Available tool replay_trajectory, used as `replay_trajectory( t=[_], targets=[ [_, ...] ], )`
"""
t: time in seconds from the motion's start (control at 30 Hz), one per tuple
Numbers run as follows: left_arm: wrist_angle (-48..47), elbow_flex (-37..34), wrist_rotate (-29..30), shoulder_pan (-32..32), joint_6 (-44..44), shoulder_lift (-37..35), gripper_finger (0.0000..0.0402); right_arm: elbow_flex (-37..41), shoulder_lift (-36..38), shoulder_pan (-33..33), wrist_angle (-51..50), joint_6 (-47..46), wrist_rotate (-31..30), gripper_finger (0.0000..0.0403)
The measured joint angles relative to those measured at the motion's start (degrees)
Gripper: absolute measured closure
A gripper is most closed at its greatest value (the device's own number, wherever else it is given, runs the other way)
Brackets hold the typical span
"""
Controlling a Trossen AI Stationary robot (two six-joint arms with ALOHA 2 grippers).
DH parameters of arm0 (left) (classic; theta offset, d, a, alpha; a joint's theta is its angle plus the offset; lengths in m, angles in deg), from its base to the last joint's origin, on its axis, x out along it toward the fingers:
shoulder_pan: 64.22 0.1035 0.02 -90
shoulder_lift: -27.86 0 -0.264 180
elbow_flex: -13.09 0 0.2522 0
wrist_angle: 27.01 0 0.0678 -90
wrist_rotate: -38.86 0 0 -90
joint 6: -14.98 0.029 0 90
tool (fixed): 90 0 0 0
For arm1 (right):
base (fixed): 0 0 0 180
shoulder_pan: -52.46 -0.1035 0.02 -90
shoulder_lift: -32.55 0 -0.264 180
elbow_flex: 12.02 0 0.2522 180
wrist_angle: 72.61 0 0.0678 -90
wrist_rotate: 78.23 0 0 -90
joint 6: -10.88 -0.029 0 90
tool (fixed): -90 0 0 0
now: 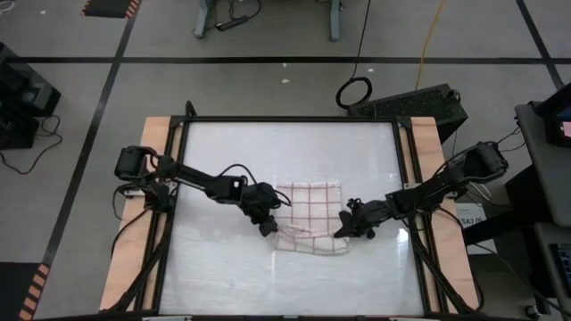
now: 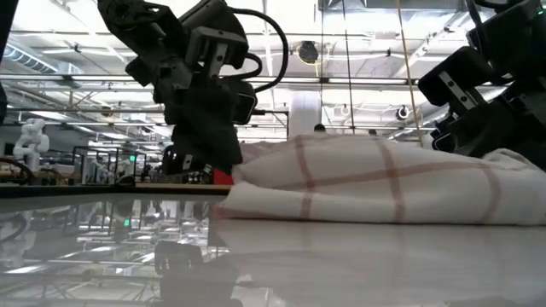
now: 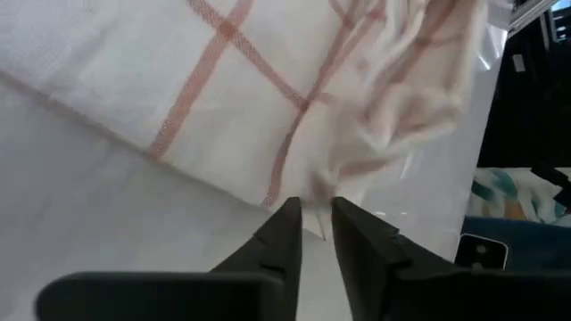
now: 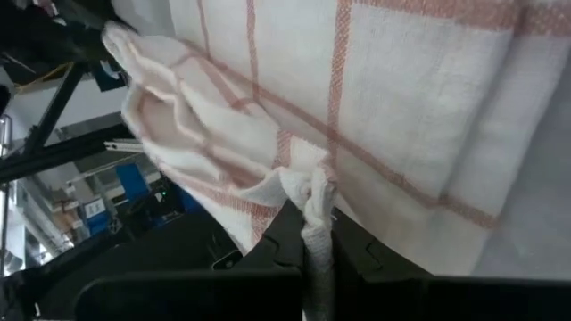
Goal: Roll towel
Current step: Roll the white checkered towel
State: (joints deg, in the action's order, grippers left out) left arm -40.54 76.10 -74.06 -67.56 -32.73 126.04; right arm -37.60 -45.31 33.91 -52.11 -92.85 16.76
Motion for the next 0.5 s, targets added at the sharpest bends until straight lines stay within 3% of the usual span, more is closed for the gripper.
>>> replay_trajectory(
  t=[0.2, 0.5],
  targets=[
    [2.61, 0.02, 1.10, -1.63, 0.32, -0.01, 0.0290, 0.00, 0.00, 0.00, 0.02, 2.22, 0.04, 0.0399],
    [4.83, 2.12, 17.35, -6.03, 10.91, -1.66, 0.0230, 0.00, 0.17, 0.07, 0.67, 4.39, -0.36, 0.0399]
  ],
)
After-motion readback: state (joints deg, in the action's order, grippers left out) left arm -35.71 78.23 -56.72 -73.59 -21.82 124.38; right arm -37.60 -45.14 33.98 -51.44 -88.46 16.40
